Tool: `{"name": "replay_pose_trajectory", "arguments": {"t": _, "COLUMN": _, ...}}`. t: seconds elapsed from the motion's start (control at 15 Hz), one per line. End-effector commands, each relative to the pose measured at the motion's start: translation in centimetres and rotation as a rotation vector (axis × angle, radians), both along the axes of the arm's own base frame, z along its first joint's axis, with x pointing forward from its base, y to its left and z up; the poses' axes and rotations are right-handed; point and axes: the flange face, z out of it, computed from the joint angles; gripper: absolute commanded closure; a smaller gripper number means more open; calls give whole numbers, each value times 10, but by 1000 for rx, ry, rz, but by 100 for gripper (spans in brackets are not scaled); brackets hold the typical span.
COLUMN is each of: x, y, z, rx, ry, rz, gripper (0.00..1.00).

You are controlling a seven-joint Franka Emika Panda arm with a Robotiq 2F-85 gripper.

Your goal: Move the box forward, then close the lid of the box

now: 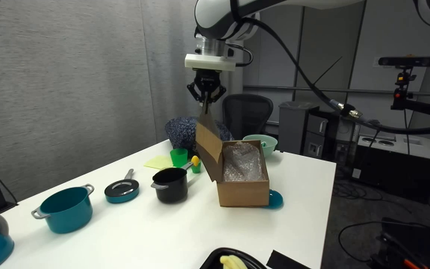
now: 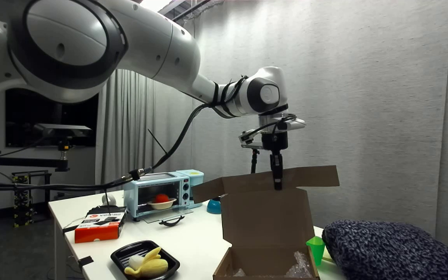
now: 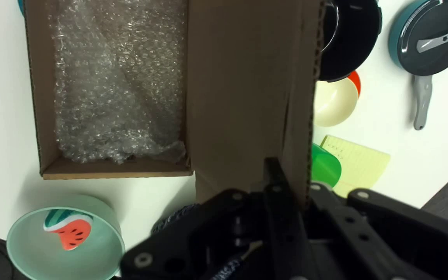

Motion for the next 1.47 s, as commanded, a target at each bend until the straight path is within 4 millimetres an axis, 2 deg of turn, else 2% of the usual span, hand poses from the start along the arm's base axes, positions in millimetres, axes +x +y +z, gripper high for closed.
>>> {"name": "replay_pose_trajectory", "arguments": {"t": 0.0, "x": 0, "y": 0, "z": 1, "rx": 0, "ry": 1, "rz": 0, "gripper": 96}}
{"name": "replay_pose_trajectory", "arguments": {"t": 0.47, "x": 0, "y": 0, "z": 1, "rx": 0, "ry": 1, "rz": 0, "gripper": 96}}
{"name": "replay_pose_trajectory", "arguments": {"t": 0.53, "x": 0, "y": 0, "z": 1, "rx": 0, "ry": 1, "rz": 0, "gripper": 99}}
{"name": "replay_pose_trajectory", "arguments": {"t": 0.67, "x": -1, "y": -1, "z": 0, "rx": 17, "ry": -9, "rz": -7, "gripper": 99}}
{"name": "replay_pose_trajectory", "arguments": {"t": 0.87, "x": -6, "y": -7, "z": -6, "rx": 61, "ry": -30, "rz": -49, "gripper": 99}}
{"name": "replay_pose_trajectory", "arguments": {"t": 1.2, "x": -25, "y": -26, "z": -27, "rx": 170, "ry": -57, "rz": -143, "gripper": 99}}
{"name": "replay_pose_trajectory", "arguments": {"t": 1.4, "x": -42, "y": -24, "z": -31, "rx": 167, "ry": -65, "rz": -138, "gripper": 99}}
